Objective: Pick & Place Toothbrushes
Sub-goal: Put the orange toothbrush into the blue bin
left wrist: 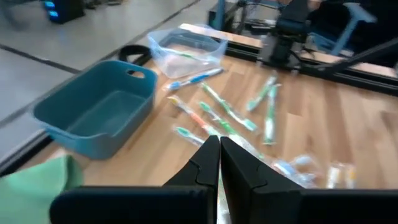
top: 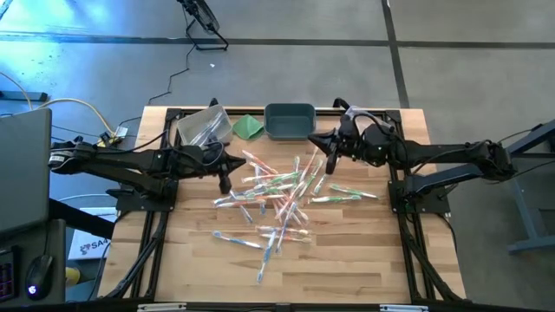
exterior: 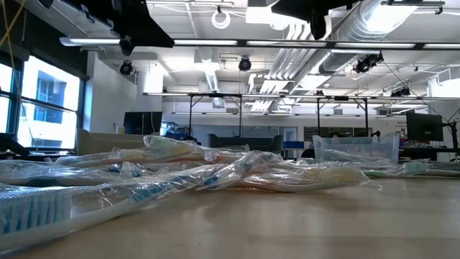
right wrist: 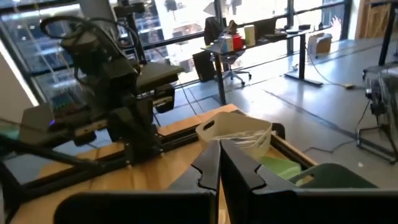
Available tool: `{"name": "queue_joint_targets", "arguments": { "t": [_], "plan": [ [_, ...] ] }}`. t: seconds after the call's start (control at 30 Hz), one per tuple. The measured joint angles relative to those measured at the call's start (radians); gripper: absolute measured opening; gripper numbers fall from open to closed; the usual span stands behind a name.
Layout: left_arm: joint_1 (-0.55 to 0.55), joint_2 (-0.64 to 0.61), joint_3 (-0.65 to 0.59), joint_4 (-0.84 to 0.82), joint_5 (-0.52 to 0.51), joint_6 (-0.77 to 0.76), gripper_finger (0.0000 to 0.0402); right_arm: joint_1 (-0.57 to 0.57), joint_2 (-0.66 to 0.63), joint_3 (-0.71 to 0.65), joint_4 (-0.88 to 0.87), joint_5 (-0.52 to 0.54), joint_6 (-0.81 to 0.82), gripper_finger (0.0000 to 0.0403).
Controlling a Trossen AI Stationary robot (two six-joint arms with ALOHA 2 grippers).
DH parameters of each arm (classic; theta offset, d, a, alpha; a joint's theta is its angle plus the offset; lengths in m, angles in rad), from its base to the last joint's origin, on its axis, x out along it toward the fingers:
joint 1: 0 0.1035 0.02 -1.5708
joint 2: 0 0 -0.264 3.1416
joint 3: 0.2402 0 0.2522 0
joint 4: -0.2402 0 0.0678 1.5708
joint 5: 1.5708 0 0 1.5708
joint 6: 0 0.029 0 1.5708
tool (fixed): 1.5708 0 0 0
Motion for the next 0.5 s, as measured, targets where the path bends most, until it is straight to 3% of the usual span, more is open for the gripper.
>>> {"name": "queue_joint_targets", "arguments": {
  "t": [0.5],
  "plan": [
    [-0.001, 0.0, 0.0, 0.031, 0.034, -0.105, 0.0002, 0.0, 0.0, 0.0, -0.08, -0.016, -0.092, 0.0003]
  ]
}}
